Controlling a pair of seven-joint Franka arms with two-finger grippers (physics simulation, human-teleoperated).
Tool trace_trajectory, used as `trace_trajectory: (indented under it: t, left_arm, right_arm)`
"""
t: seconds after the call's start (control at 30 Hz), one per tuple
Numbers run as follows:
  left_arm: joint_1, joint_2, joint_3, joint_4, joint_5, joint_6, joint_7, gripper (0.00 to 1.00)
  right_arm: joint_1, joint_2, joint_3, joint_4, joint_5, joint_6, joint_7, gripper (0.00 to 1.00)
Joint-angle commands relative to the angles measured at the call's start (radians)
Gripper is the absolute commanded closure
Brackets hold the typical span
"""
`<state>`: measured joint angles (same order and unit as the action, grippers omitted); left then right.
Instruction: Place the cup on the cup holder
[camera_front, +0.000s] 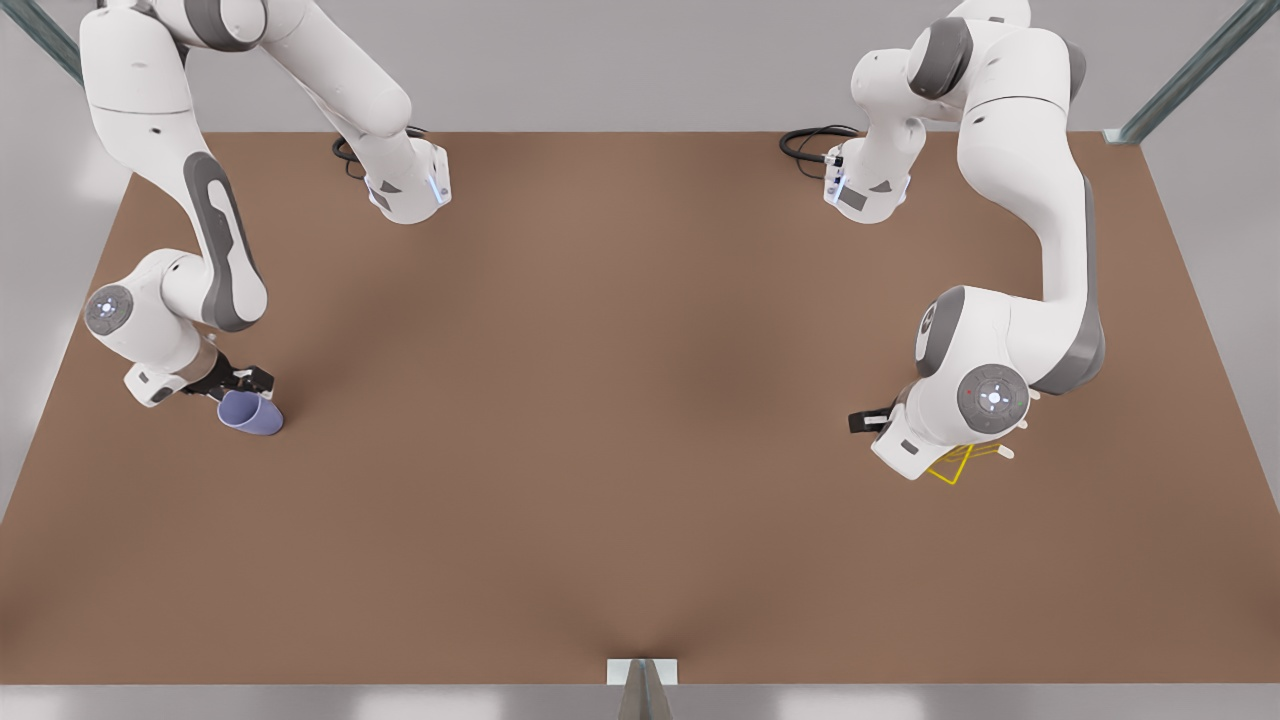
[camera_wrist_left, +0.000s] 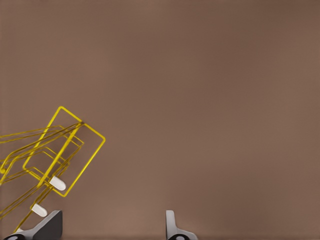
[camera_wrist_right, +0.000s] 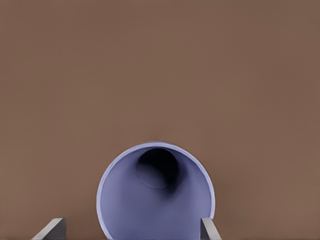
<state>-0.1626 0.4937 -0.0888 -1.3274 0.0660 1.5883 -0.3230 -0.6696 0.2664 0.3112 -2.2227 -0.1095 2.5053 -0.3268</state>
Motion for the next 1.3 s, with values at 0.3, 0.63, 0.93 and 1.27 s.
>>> trace_trajectory:
  t: [0.3, 0.63, 0.93, 1.27]
  left_arm:
    - [0.003, 0.002, 0.0, 0.0, 0.001, 0.004, 0.001, 0.0]
    - [0.002, 0.008, 0.0, 0.0, 0.001, 0.004, 0.001, 0.0]
    - [0.002, 0.014, 0.0, 0.0, 0.003, 0.01, 0.001, 0.0]
    - [0.003, 0.016, 0.0, 0.002, 0.003, 0.012, 0.001, 0.0]
  right_arm:
    - [0.002, 0.011, 0.0, -0.015, 0.002, 0.029, -0.044, 0.0]
    - [0.018, 0.022, 0.0, -0.006, 0.002, 0.061, -0.043, 0.0]
    - [0.021, 0.063, 0.005, -0.014, 0.002, 0.127, -0.031, 0.0]
    - [0.001, 0.051, 0.005, -0.015, 0.002, 0.104, -0.048, 0.79]
